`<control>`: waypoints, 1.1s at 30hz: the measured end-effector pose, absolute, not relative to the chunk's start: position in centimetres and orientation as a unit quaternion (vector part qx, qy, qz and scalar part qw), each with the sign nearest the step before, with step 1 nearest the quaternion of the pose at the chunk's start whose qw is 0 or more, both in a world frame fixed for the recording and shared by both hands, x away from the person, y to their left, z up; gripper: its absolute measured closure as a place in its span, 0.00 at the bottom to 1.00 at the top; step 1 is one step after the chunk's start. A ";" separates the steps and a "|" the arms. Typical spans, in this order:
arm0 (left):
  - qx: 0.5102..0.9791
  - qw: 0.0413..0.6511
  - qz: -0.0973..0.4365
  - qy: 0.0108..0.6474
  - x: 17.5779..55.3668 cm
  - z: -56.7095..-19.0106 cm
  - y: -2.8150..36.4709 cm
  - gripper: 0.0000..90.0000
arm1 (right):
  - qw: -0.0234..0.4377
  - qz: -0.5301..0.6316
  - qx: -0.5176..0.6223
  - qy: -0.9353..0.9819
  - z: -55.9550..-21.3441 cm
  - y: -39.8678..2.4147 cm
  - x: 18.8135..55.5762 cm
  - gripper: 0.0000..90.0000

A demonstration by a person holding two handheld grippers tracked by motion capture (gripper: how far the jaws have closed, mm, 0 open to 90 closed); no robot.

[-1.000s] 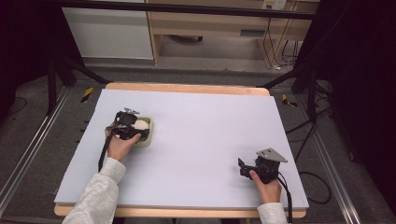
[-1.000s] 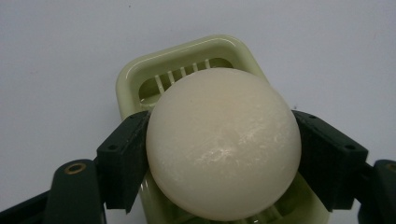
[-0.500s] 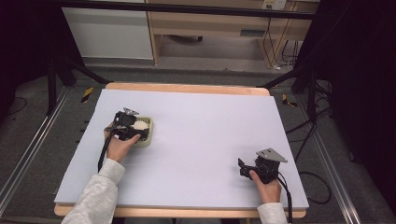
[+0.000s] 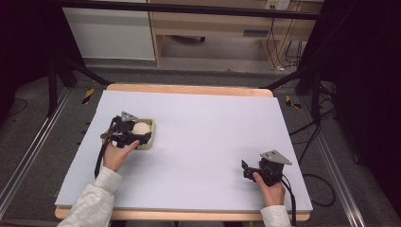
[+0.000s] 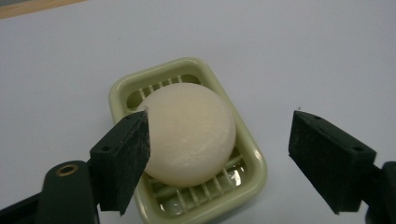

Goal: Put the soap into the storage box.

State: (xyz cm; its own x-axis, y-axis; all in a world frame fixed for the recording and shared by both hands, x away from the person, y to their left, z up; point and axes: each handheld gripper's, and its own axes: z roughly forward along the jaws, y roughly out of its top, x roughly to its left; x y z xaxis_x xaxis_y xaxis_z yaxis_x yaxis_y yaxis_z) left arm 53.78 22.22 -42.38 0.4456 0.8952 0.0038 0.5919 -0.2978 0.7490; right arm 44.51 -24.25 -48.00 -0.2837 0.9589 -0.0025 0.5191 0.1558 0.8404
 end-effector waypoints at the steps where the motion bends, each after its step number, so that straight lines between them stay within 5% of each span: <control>1: 0.777 0.349 0.218 0.476 53.5 -42.4 22.2 0.24 | 0.287 0.382 0.525 0.704 -48.0 -24.3 44.5 0.05; 33: 0.754 0.379 0.218 0.490 45.6 -45.9 27.1 0.20 | 0.278 0.374 0.539 0.702 -48.3 -25.3 44.0 0.05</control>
State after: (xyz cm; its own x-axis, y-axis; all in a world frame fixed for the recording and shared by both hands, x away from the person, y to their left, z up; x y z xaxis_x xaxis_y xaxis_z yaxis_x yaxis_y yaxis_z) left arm 45.62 27.13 -45.91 0.4255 0.9040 -0.0427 0.5735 -0.2329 0.7854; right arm 43.99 -25.34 -48.31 -0.2634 0.9646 0.0124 0.5487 0.1392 0.8243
